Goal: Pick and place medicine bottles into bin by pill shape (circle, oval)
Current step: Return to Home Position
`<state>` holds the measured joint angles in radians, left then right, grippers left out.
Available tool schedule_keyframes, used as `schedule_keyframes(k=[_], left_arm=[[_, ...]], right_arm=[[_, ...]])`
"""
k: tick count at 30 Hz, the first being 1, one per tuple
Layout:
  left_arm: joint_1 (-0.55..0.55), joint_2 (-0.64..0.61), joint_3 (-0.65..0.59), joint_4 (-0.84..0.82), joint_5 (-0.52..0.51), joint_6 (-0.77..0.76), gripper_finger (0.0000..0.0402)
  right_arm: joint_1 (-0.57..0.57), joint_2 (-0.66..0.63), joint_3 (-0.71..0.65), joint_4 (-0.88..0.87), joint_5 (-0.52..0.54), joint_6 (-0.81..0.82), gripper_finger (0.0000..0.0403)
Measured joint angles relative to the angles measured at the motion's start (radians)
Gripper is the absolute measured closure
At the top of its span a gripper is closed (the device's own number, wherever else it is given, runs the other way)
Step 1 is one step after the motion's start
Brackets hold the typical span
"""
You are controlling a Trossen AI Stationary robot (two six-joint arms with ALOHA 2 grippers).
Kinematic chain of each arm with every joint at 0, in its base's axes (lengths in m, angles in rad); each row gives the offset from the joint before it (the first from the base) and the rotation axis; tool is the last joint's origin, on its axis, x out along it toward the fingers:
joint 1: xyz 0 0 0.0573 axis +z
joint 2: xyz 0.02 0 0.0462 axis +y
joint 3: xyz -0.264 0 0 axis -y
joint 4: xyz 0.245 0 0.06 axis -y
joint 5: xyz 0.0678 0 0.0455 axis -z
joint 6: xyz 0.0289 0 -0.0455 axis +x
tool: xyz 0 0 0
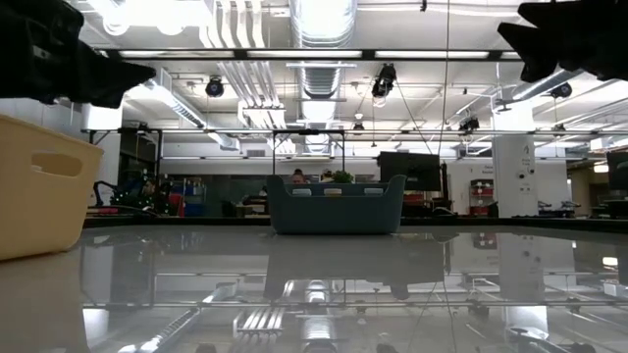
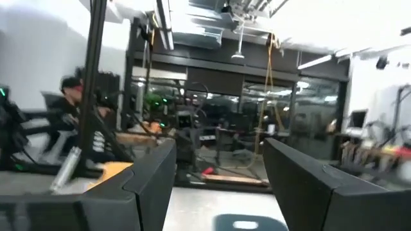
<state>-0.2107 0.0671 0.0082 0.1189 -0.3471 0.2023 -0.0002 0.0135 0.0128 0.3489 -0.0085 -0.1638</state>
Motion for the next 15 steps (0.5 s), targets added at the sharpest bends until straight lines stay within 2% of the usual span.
schedule_keyframes(k=[9,15], left_arm=[[0.0,0.076,0.0,-0.007,-0.026,-0.005,0.0402],[0.0,0.12,-0.001,-0.005,-0.026,-0.005,0.0402]], right_arm=[[0.0,0.015,0.0,0.0,0.008,0.193,0.0177],[0.0,0.021,-0.001,-0.002,0.008,0.217,0.0177]])
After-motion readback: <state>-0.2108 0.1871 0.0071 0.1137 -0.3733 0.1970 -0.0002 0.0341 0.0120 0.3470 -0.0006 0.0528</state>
